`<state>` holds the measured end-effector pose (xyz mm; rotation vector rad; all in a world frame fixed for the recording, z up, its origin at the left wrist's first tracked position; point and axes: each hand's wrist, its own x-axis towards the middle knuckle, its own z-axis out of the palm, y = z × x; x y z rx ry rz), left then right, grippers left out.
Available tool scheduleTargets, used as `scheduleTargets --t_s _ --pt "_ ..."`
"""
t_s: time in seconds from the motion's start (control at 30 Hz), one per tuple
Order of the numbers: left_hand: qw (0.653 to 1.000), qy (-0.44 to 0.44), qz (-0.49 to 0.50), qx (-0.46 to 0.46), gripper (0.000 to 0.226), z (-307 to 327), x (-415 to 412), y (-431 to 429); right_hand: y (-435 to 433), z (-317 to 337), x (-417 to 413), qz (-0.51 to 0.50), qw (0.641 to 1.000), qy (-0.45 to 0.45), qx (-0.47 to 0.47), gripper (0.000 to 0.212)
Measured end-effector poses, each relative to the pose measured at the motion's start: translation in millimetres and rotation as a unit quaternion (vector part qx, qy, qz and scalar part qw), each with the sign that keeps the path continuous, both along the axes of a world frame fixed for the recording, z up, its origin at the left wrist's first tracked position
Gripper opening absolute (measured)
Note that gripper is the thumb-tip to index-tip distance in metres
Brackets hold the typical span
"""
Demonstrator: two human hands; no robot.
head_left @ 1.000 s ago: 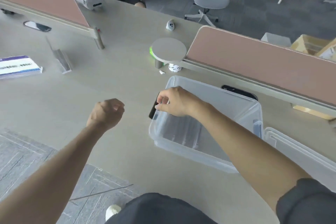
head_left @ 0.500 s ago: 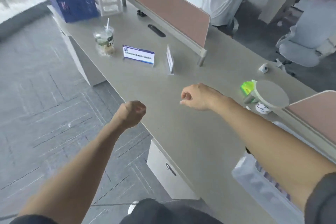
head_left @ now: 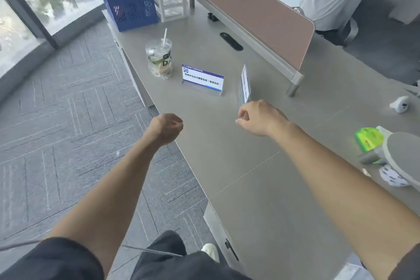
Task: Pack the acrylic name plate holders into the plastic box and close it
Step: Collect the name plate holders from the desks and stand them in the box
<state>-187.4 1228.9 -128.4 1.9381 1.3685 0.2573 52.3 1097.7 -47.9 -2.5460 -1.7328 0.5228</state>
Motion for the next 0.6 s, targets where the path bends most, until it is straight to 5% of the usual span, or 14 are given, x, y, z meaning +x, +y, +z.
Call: scheduleTargets --t_s 0.23,0.6 --pt "0.994 0.037 0.104 0.012 0.031 -34.1 38.8 99.2 84.2 -41.4 16.2 -0.024 0.998 -0.064 0.013 0.028" --pt "0.961 -0.112 0.22 -0.125 0.042 -120.4 121.2 246.8 260.4 -101.5 60.2 -0.036 0.989 -0.136 -0.043 0.037"
